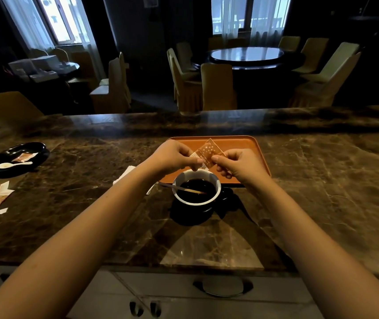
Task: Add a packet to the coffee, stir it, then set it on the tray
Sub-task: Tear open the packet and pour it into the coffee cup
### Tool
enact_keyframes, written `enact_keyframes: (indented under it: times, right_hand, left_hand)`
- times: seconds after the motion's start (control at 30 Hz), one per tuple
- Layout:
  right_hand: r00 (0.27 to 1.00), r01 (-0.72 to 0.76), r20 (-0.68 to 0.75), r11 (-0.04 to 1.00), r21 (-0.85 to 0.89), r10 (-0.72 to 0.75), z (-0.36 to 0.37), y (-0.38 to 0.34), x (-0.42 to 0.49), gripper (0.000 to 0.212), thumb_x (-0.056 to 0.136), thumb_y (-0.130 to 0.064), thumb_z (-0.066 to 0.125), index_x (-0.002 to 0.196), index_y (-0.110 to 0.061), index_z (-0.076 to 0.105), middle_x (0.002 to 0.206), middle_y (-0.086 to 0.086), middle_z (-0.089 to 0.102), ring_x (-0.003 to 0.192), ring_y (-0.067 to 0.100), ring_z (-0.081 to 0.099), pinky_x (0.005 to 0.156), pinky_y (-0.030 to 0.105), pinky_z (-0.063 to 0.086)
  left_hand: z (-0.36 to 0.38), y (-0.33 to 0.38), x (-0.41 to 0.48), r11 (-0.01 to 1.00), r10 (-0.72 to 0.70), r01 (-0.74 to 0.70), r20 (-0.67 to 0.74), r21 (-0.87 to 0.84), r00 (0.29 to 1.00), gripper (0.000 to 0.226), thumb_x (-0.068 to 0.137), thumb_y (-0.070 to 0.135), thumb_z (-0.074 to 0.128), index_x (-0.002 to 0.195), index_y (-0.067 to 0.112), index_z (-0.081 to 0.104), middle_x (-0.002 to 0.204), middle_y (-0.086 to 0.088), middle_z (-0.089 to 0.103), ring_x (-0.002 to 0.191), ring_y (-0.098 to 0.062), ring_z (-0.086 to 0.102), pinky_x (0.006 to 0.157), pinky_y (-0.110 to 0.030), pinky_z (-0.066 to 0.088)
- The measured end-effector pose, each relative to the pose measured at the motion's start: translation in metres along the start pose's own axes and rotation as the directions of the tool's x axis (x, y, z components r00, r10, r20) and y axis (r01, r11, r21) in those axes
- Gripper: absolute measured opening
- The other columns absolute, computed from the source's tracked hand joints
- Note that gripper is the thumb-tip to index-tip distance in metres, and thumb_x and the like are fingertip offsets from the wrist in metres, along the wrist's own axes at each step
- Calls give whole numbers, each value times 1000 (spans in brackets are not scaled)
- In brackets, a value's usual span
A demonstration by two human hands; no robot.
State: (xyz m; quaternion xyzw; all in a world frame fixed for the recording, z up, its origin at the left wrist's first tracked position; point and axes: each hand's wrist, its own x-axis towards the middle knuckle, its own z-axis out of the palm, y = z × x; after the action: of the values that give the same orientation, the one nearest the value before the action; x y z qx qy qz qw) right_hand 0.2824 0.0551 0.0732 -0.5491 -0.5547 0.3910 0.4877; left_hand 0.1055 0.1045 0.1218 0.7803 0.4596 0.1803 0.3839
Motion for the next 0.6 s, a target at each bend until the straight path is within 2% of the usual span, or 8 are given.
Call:
enact_keyframes:
  times: [0.1,0.27,0.6]
  right_hand:
    - [999,8,52,1000,11,-9,1,-1,0,16,84,-22,64,75,-10,70,55,-6,67,50,3,58,47,11,46]
    - [999,11,52,1000,-5,-11,1,-3,2,16,84,-21,64,75,-10,70,54,-7,67,50,3,58,46,11,46]
    - [998,-2,66,999,43,-1,3,-1,2,18,85,-20,63,69,-14,69,54,-5,66,50,3,57,46,11,45]
  left_hand:
    - [-1,-3,1,1000,-26,26,-8,17,1000,18,77,27,68,59,26,66,63,10,65,54,5,56,56,-19,36]
    - [-3,-7,2,1000,-17,17,24,3,1000,21,78,25,67,58,29,65,50,19,65,48,14,53,56,-19,35]
    - [-4,-10,4,1000,-5,5,24,5,1000,23,77,26,68,54,29,65,49,23,65,51,15,55,57,-19,35]
